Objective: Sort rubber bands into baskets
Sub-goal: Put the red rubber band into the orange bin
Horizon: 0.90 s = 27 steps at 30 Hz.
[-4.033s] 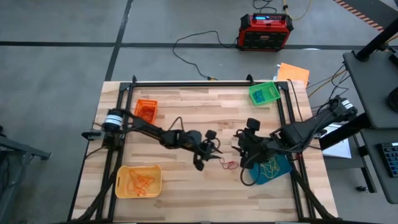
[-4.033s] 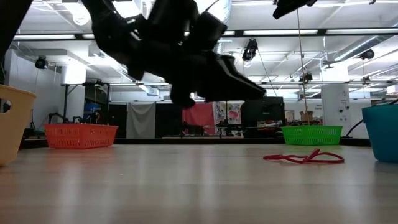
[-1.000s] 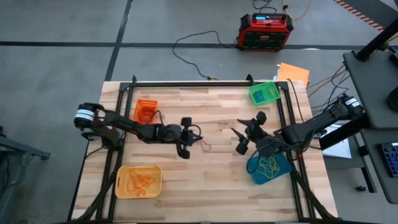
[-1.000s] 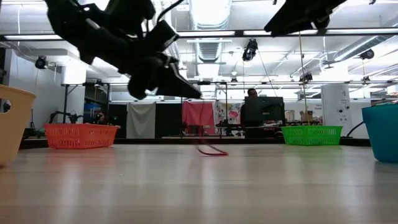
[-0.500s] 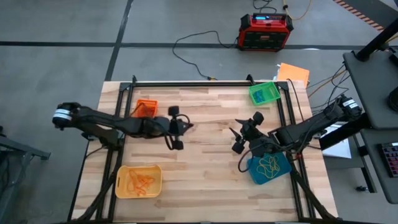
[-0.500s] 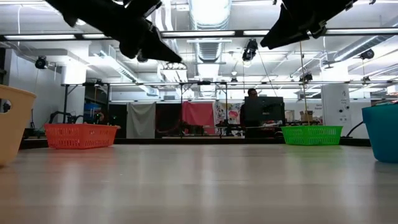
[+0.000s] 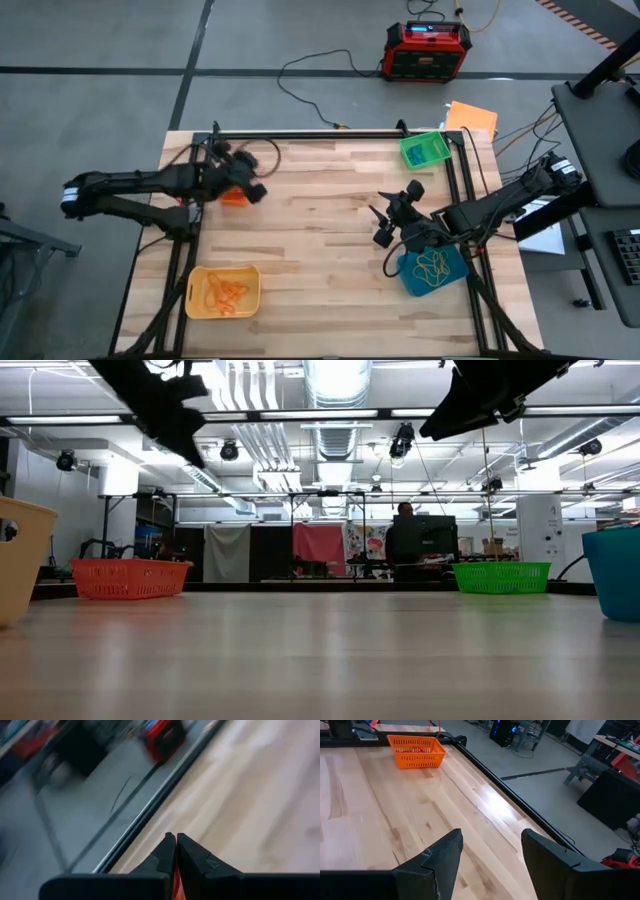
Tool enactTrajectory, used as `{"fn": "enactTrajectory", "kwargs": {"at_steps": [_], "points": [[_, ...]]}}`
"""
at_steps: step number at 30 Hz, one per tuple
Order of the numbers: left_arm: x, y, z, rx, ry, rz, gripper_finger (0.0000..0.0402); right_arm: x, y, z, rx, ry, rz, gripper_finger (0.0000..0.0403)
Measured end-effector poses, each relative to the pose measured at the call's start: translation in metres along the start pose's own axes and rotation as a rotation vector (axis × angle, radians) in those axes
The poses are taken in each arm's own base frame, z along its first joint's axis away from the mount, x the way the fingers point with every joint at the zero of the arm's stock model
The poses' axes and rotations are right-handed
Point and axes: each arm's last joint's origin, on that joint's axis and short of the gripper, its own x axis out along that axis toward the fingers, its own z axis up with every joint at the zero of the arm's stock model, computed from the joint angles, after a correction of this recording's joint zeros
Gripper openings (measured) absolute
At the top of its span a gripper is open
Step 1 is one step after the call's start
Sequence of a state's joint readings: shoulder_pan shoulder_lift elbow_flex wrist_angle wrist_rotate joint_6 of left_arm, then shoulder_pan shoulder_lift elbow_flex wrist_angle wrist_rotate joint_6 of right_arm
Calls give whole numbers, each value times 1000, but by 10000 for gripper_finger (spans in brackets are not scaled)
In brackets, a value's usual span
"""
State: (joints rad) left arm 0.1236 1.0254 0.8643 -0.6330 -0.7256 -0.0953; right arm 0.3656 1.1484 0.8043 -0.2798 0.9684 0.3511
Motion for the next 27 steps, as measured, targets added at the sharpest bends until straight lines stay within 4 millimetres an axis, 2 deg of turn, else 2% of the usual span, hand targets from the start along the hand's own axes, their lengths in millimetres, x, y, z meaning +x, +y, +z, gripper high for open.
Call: {"fn": "enactTrajectory", "kwargs": {"at_steps": [5,11,17,27], "points": [[4,27,-11,-197,84,133,0,0,0,0,-1,0,0,199],[22,37,-19,-196,200,204,0,3,-2,-1,-1,5,-13,199],[38,35,-26,-173,316,181,0,5,-3,-3,3,11,-22,199],[46,28,-39,-172,476,207,0,6,-4,-5,-9,15,-25,199]]}}
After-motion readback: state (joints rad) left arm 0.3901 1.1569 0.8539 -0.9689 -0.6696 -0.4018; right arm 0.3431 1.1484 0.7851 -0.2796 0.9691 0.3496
